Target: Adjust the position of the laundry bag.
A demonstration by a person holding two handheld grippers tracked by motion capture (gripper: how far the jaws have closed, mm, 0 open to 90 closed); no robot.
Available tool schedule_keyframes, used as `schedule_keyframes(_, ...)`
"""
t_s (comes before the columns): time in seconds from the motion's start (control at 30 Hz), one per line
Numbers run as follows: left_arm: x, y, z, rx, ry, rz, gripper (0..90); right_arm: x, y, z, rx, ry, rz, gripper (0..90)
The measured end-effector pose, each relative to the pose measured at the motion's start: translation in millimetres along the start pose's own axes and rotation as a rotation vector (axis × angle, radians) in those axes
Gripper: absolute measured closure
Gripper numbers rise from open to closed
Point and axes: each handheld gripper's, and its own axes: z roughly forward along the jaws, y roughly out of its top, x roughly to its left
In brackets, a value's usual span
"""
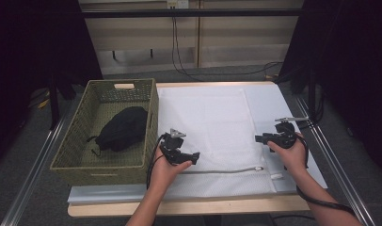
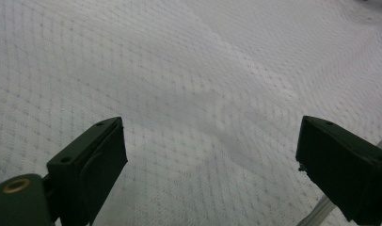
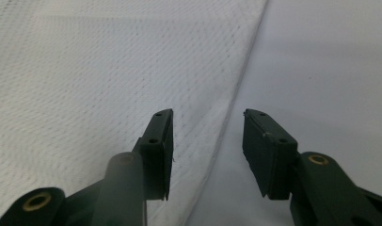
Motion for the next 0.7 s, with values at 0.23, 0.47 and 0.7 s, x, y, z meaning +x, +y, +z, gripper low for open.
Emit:
schedule_keyframes(0.23, -1.8, 0.9, -0.2, -0.016, -0.003, -0.013, 8.8, 4.1, -2.9, 9.6, 0.017, 0.003, -0.022, 57.9)
schedule_keyframes(0.47, -1.7, 0.7, 0.2, 0.005, -0.006, 0.008, 9.0, 4.6, -4.9, 11.3, 0.016, 0.016, -0.027, 78.5)
schedule_keyframes(0.7, -2.5, -2.5, 3.8, 0.012, -0.006, -0.001, 9.1, -1.1, -5.8, 12.4, 0.006, 0.029, 0.004, 90.0)
